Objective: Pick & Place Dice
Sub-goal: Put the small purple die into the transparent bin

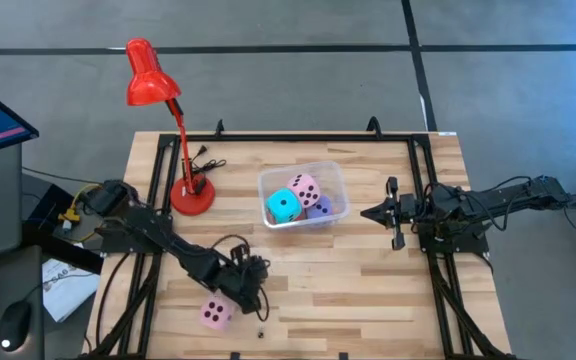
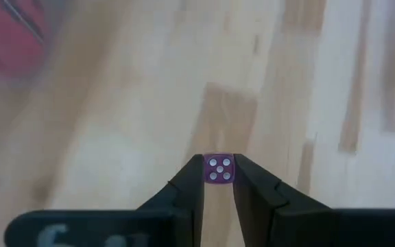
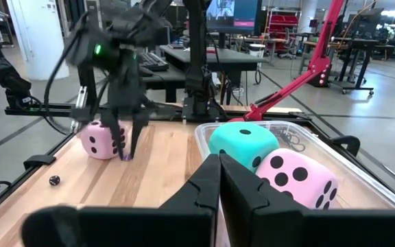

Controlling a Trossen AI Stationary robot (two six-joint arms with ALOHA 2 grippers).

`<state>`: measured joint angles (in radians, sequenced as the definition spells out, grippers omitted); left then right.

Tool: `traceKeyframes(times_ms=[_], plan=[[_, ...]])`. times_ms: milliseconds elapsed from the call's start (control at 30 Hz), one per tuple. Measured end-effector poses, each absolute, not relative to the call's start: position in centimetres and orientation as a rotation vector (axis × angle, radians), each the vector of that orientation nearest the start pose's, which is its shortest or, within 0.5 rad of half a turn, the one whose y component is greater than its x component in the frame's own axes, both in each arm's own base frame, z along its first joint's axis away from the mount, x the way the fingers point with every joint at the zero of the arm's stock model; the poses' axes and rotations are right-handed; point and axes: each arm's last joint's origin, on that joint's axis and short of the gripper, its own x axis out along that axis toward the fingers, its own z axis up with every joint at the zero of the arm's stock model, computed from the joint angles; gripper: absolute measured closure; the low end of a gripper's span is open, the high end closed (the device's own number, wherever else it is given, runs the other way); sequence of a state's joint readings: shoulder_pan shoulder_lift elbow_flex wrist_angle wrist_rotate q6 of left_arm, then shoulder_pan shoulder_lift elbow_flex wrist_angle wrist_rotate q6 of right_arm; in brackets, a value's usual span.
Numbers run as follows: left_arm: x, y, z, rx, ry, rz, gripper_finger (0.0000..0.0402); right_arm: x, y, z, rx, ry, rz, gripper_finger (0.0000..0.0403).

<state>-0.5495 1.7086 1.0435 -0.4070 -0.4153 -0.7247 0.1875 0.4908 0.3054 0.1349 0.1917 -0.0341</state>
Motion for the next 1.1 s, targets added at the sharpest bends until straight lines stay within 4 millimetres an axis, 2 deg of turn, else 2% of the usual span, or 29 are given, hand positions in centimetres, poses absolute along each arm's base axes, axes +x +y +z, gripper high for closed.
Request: traceKeyframes(times_ms=[267, 467, 667, 933, 1100], plan=[[28.9, -13.5, 23.7, -0.085, 0.615, 0.33, 0.0348, 13.4, 2.0, 23.7, -0.044, 0.049, -0.004, 0.0398], [30.0, -11.0, 26.3, -0.06, 0.462, 0.368, 0.0348, 13.4, 2.0, 23.7, -0.044, 0.049, -0.003, 0.0398], [31.9, -7.5, 27.1, -0.014, 0.379, 0.446, 0.0348, 13.4, 2.0, 23.7, -0.043, 0.047, -0.004, 0.0398], [32.7, -2.4, 27.1, -0.036, 0.381, 0.6, 0.0348, 13.4, 2.0, 23.7, -0.046, 0.049, -0.004, 0.0398], [32.8, -0.1, 27.1, -0.178, 0.338, 0.696, 0.0347, 13.4, 2.0, 23.7, -0.046, 0.049, -0.004, 0.0398]])
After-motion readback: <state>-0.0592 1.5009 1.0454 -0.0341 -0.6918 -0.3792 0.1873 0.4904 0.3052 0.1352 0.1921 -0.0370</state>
